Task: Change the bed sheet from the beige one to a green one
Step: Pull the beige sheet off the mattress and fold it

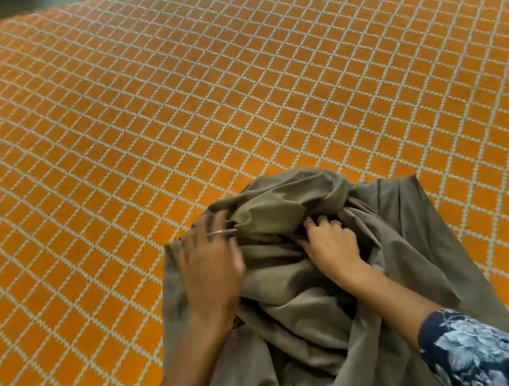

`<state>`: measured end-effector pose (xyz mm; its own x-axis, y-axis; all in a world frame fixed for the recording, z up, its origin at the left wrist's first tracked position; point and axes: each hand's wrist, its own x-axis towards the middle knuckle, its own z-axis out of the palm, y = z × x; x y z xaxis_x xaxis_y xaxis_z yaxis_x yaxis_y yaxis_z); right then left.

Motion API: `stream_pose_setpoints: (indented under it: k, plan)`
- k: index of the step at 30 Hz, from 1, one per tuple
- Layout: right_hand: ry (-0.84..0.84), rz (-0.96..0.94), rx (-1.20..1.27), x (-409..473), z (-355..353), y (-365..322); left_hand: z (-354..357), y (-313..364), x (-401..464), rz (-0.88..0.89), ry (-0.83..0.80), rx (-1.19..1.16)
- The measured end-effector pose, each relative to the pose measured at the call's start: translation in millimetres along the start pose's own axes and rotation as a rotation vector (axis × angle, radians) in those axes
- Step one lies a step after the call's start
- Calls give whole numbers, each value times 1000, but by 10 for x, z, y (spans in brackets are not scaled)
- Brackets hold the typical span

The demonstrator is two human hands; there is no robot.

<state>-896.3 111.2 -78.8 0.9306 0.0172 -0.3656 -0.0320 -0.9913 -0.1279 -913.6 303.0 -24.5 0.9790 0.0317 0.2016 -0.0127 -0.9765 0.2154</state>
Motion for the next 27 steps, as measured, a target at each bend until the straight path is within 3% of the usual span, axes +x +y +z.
stream_pose_setpoints:
  k: [2,4,6,9,13,15,18,21,23,25,27]
  plan:
    - [-5,-45,-21,41,-31,1,126,203,151,103,-165,109]
    - [30,-90,17,24,-100,60,298,213,335,49,-423,233]
    - [111,-90,169,-10,-265,215,416,81,447,37,-546,311]
    - [242,69,524,13,-653,596,322,-154,576,131,-583,179]
    - [464,228,780,-41,-1133,950,-103,-352,675,416,-563,-97]
    - [511,296,813,-46,-1167,1055,-361,-401,744,450,-520,-183]
    - [543,398,790,0,-1081,1215,-542,-519,789,658,-298,-128]
    - [466,447,719,16,-953,1149,-515,-492,805,548,-507,-43]
    - [482,311,651,-37,-870,927,-416,-379,804,464,-641,70]
    - [492,52,535,-138,-758,700,-330,-197,750,409,-669,124]
    - [348,-253,461,-192,-639,534,-226,-37,691,329,-647,126]
